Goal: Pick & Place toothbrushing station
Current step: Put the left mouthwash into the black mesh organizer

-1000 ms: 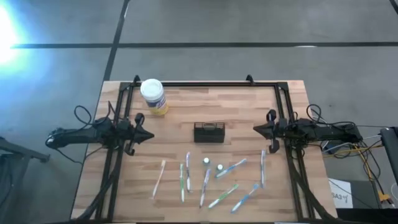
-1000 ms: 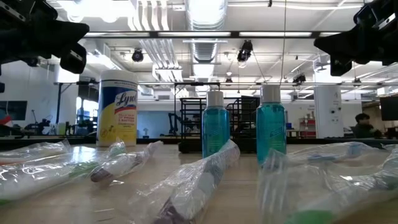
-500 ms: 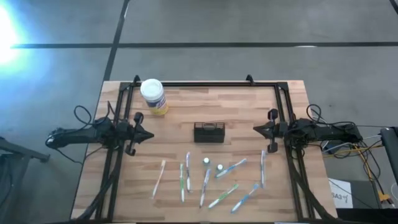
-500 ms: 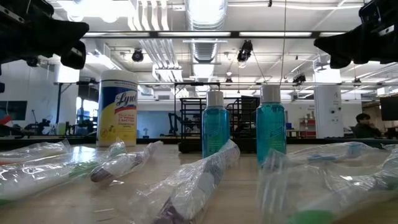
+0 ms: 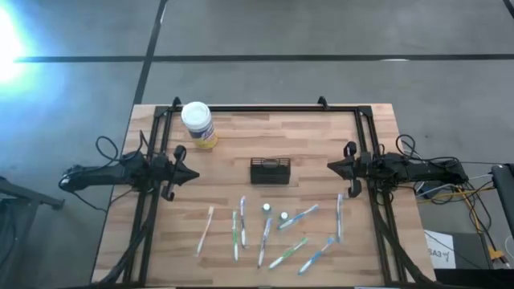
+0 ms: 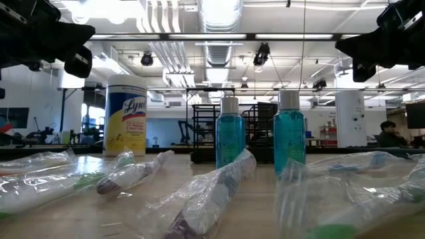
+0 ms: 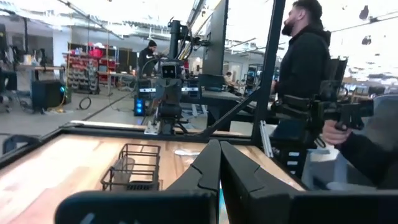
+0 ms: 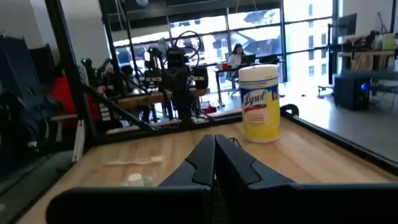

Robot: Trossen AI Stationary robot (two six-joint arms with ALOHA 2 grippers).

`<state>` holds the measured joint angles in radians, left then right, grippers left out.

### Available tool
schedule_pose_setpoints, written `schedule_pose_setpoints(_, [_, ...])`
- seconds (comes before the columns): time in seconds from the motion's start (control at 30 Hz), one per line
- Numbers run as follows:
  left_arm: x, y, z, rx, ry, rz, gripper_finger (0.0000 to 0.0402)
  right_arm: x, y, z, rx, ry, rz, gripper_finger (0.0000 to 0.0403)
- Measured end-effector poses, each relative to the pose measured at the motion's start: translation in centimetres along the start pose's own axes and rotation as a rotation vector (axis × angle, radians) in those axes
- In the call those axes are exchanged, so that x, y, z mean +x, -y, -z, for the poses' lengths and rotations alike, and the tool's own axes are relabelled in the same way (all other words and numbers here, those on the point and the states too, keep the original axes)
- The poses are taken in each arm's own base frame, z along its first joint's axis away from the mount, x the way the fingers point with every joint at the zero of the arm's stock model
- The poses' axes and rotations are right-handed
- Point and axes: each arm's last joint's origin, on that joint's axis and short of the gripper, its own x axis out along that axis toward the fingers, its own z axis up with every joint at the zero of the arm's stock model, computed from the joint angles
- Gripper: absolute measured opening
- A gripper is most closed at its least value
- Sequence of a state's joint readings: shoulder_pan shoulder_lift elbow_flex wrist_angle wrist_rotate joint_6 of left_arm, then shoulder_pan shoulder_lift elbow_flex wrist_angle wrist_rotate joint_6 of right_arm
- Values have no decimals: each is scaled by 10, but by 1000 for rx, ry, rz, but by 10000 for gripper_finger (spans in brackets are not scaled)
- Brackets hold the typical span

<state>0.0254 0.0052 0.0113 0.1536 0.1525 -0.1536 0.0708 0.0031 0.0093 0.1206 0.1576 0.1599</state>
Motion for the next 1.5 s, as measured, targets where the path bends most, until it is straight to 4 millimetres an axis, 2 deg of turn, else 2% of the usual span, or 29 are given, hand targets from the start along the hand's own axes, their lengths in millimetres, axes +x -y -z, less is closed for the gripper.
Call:
schedule_pose_setpoints(0.1, [0, -1, 0, -42, 8, -48, 7, 0, 0, -2, -19, 18, -2, 8])
schedule_pose_setpoints(0.33, [2, -6, -4, -85, 19, -213, 4, 0, 0, -3, -208, 26, 0, 8])
schedule_pose_setpoints(0.47, [8, -4, -24, -81, 3, -219, 4, 0, -1, -5, -315, 52, 1, 8])
schedule_pose_setpoints(0.6, [24, -2, -55, -58, -48, -231, 2, 0, -2, -8, -320, 81, -28, 8])
schedule_pose_setpoints(0.83, [73, 0, -106, 31, -226, -246, 2, -1, -2, -8, -244, 87, -30, 8])
schedule_pose_setpoints(1.0, [110, -4, -136, -1, -380, -379, 12, -1, -2, -10, -181, 103, -32, 8])
schedule_pose_setpoints(1.13, [142, -4, -146, -29, -529, -395, 28, -1, -2, -10, -143, 105, -34, 8])
schedule_pose_setpoints(1.23, [168, -2, -142, -26, -620, -380, 45, -1, -2, -10, -119, 98, -34, 8])
schedule_pose_setpoints(1.43, [222, 14, -147, 3, -744, -285, 101, -1, -2, -9, -93, 95, -35, 8])
schedule_pose_setpoints(1.5, [239, 20, -144, 26, -834, -259, 122, 0, -2, -9, -89, 91, -35, 8])
